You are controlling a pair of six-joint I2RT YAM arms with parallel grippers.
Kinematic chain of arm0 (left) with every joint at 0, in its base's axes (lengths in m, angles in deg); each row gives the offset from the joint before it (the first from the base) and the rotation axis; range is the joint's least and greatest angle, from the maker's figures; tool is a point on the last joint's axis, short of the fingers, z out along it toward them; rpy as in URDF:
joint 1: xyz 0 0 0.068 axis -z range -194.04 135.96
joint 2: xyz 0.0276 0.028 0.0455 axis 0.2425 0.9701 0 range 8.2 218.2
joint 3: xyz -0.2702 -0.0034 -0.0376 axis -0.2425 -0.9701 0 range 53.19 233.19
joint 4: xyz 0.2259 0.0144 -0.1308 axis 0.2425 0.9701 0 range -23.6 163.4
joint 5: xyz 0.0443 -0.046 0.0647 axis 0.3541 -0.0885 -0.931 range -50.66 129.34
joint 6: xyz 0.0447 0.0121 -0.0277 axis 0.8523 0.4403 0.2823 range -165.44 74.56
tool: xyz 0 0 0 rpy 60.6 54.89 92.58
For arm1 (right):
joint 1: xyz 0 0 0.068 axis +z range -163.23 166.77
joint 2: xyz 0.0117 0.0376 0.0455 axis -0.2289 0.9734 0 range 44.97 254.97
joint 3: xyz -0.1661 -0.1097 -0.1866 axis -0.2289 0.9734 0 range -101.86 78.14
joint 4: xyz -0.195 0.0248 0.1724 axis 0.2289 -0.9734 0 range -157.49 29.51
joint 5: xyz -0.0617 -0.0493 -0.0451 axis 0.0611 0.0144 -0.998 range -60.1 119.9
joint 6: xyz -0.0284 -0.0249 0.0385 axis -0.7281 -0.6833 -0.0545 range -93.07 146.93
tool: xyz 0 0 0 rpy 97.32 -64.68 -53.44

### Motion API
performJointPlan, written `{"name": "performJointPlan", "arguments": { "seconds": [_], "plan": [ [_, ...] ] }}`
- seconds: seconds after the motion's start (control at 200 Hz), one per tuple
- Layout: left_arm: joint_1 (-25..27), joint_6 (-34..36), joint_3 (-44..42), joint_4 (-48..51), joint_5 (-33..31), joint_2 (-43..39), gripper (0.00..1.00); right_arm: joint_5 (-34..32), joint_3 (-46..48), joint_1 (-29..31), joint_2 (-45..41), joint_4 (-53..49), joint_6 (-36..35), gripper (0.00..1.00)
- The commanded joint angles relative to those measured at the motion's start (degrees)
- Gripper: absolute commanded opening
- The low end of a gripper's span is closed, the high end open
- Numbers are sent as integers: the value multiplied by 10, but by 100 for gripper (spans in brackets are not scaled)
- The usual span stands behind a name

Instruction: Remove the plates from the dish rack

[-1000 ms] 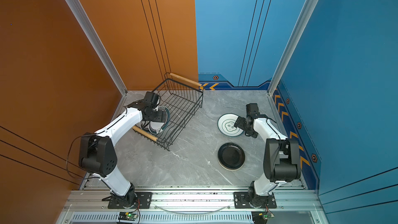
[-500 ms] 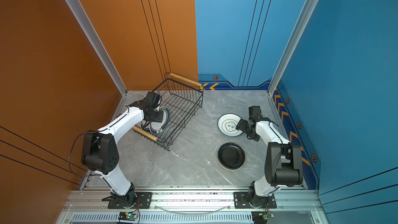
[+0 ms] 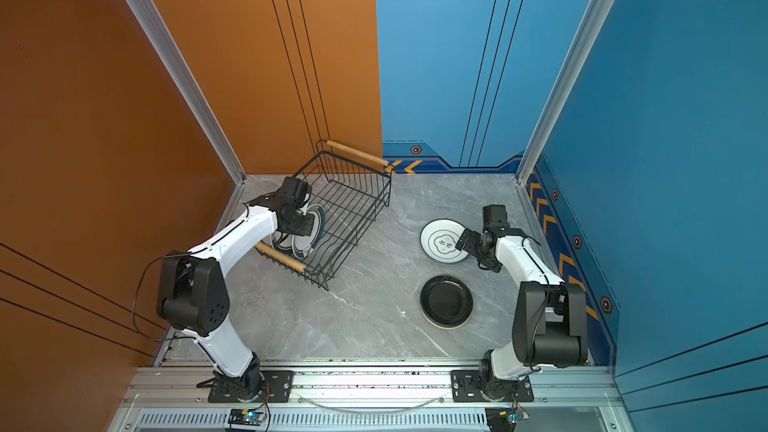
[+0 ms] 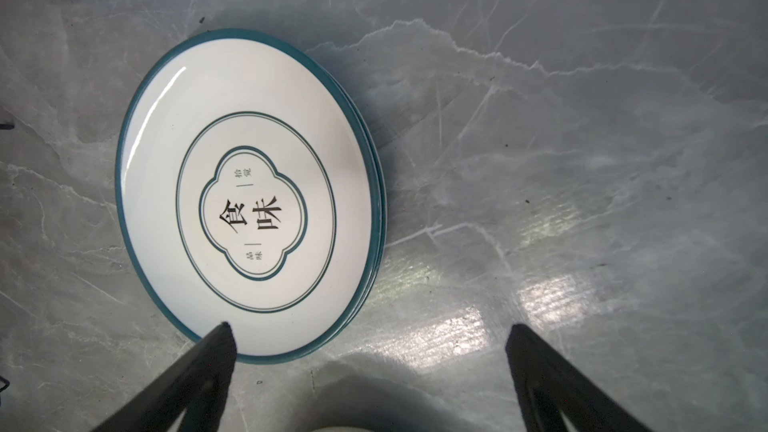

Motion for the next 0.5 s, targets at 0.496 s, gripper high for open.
{"name": "performJointPlan", "arguments": {
  "seconds": [0.496],
  "plan": [
    [5,-5,3,19,42,-61,1,22,21,-6,-20,11,-6,100]
  ]
}}
